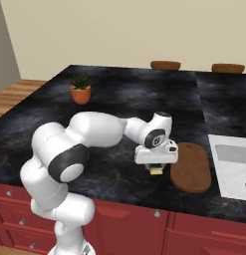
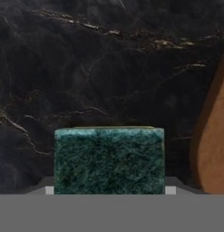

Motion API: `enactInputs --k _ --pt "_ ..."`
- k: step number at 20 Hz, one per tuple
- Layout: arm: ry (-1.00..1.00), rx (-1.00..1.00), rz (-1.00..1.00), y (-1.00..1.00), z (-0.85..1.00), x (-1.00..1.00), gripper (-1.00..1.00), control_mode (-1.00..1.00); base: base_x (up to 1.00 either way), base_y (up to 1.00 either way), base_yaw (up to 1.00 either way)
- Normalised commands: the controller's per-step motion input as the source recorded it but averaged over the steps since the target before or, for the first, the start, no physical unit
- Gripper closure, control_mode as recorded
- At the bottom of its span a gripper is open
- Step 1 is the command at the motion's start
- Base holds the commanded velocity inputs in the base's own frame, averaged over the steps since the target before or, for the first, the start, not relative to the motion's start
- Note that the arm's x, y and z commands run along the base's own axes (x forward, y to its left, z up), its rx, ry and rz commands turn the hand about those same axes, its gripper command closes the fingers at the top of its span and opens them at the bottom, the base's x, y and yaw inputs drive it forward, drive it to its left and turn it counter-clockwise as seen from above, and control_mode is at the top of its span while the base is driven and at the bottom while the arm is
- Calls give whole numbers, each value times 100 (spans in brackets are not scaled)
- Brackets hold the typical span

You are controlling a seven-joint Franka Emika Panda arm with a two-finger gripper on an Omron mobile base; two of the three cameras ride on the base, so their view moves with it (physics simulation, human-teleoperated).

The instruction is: Pick up the sponge from the counter and clean the cutting board by briefly scrubbing or pressing down on the cutting board. Once finished, release the sponge.

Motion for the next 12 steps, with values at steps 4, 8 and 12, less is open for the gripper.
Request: enactInputs --k 4,8,12 --pt "0 0 0 -42 2 5 100 -100 0 0 0" --pt "0 0 0 -44 0 0 100 -100 0 0 0" --pt "0 0 0 -55 -1 8 100 -100 0 0 0"
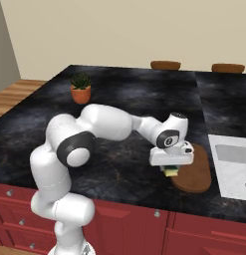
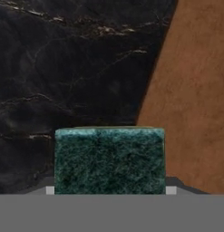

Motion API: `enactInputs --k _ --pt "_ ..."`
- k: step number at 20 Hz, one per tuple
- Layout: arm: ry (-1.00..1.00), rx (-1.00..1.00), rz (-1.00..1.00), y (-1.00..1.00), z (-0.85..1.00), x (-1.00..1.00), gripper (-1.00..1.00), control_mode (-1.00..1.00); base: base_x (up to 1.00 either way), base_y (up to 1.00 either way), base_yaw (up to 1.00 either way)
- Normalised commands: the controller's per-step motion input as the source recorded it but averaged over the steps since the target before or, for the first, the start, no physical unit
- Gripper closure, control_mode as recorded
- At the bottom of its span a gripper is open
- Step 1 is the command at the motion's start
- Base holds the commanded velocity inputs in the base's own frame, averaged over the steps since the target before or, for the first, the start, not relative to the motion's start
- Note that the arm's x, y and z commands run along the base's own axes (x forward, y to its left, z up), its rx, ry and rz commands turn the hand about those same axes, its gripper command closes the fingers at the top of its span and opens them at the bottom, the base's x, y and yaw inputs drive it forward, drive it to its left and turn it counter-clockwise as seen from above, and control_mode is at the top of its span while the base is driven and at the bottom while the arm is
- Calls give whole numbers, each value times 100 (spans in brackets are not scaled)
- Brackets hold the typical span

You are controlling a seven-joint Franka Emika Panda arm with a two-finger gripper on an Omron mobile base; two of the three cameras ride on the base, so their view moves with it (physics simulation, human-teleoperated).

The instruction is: Pick up the sponge from the counter and clean the cutting board by briefly scrubbing or pressing down on the cutting board. Once finished, release the sponge.

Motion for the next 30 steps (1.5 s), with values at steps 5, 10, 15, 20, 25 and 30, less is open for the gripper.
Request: enactInputs --k 5,10,15,20,25,30 --pt "0 0 0 -56 -2 23 100 -100 0 0 0" --pt "0 0 0 -33 -25 46 100 -100 0 0 0" --pt "0 0 0 -23 -56 24 100 -100 0 0 0" --pt "0 0 0 -4 -77 2 100 -100 0 0 0" --pt "-7 0 0 -9 -35 0 100 -100 0 0 0" --pt "-9 0 0 -31 0 0 100 -100 0 0 0"
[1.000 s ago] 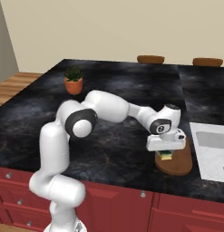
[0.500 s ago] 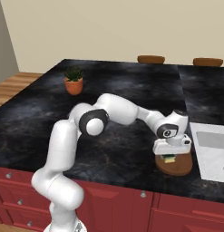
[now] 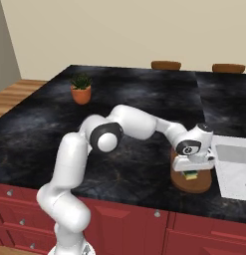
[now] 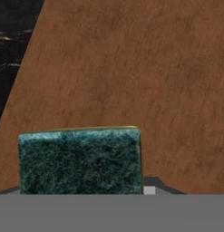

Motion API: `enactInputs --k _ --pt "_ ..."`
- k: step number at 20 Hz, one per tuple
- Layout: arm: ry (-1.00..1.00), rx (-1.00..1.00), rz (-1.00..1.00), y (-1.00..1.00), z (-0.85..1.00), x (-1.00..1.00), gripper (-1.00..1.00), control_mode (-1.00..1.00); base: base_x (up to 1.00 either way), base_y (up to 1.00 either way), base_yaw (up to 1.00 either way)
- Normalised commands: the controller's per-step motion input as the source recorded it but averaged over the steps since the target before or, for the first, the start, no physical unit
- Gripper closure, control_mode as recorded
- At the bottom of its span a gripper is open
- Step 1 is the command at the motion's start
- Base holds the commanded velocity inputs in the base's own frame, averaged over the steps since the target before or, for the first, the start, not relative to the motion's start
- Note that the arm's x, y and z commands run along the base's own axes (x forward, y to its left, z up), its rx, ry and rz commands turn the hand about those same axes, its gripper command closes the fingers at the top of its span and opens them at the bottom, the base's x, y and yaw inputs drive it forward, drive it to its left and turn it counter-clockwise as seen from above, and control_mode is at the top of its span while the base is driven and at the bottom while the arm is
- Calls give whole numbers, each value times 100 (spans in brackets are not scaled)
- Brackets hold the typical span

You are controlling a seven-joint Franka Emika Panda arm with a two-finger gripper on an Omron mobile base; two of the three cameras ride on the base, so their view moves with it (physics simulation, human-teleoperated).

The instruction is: Pick up the sponge from the counter and clean the cutting board by briefly scrubbing or pressing down on the cutting board. Once finished, release the sponge.

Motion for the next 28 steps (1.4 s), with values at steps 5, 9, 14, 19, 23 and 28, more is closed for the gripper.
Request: enactInputs --k 5,9,14,19,23,28 --pt "0 0 0 -34 -17 0 100 -100 0 0 0" --pt "0 -4 0 -11 -61 0 100 -100 0 0 0" --pt "-2 0 0 -26 -3 32 100 -100 0 0 0" --pt "-5 0 0 -2 0 61 100 -100 0 0 0" --pt "-2 0 0 0 -15 65 100 -100 0 0 0" --pt "0 0 0 0 -51 36 100 -100 0 0 0"
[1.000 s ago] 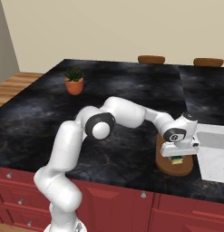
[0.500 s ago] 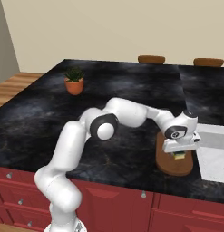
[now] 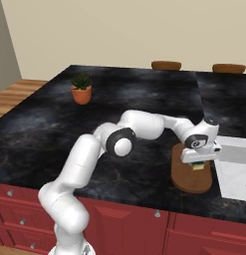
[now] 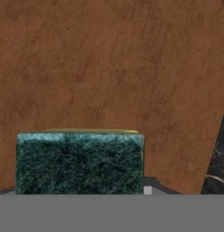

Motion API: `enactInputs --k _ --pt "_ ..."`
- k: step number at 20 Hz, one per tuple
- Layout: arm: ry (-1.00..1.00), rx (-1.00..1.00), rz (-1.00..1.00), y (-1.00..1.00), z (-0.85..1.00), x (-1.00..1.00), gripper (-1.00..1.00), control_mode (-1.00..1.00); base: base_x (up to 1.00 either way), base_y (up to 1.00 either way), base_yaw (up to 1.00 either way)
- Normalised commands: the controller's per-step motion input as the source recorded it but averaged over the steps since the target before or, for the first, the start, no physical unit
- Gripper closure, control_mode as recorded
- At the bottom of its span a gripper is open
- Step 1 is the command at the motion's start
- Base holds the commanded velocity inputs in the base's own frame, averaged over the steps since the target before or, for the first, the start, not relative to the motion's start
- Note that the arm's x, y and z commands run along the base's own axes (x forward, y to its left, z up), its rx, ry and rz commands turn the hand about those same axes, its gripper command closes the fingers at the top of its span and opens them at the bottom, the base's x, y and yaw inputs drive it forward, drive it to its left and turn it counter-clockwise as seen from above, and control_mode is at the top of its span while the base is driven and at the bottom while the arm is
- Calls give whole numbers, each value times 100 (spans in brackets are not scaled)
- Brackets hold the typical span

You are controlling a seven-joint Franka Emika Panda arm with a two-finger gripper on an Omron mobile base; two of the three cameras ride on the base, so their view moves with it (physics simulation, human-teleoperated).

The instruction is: Pick up the sponge from the counter and clean the cutting board by briefly scrubbing or pressing down on the cutting board. Once finished, release the sponge.

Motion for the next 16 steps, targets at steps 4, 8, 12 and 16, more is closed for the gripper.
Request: enactInputs --k 4,8,12,16 --pt "-3 0 0 12 -19 36 100 -100 0 0 0" --pt "0 0 0 56 -9 35 100 -100 0 0 0" --pt "2 0 0 63 -37 1 100 -100 0 0 0" --pt "3 -2 0 51 -84 0 100 -100 0 0 0"
